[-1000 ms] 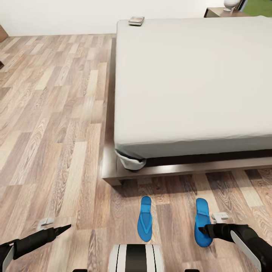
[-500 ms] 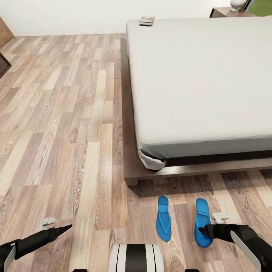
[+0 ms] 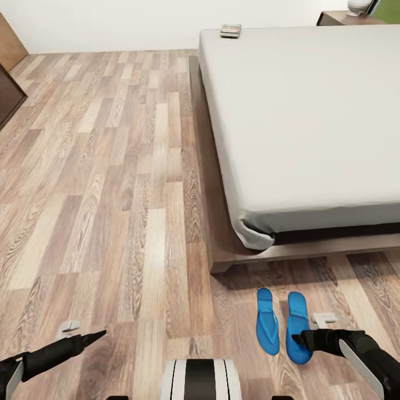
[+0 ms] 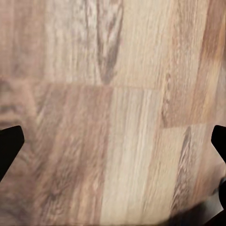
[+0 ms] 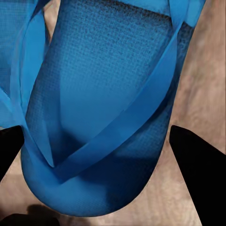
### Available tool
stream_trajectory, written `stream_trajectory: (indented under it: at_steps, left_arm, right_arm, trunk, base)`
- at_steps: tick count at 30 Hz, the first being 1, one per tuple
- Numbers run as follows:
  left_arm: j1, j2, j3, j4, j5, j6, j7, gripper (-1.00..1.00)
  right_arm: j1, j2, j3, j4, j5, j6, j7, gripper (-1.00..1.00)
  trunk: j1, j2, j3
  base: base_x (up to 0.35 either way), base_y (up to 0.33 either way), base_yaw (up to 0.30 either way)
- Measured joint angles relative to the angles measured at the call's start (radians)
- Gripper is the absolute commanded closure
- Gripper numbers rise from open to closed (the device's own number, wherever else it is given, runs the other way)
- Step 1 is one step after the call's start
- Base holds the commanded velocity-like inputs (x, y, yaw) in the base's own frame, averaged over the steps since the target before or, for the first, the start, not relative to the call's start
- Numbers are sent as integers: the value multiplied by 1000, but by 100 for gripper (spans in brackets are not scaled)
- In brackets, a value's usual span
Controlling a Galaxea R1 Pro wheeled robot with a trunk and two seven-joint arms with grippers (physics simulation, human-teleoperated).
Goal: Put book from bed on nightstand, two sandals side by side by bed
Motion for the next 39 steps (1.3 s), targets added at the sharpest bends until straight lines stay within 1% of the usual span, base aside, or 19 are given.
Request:
stream_trajectory:
  at_steps: [4,8,13,16,22,39]
  left_arm:
    - [0,-1,0,1,0,-2,2,-100]
    - [0,-1,0,4,0,-14,3,-100]
    - [0,0,1,28,0,-22,3,-100]
    - [0,0,0,30,0,-23,3,-100]
    - [0,-1,1,31,0,-23,4,-100]
    - [0,-1,1,31,0,-22,3,-100]
  right_arm:
    - [0,0,0,-1,0,1,0,100]
    - [0,0,0,-1,0,1,0,100]
    - [0,0,0,-1,0,1,0,100]
    - [0,0,0,-1,0,1,0,100]
    - [0,0,0,-1,0,1,0,100]
    - [0,0,1,-4,0,1,1,100]
  trunk:
    - [0,0,0]
    - [-1,0,0]
    - [0,0,0]
    - [0,0,0]
    - [0,0,0]
    - [0,0,0]
  base:
    - [22,48,0]
    - [260,5,0]
    - [206,1,0]
    - [30,-17,0]
    - [12,-165,0]
    - [0,-5,0]
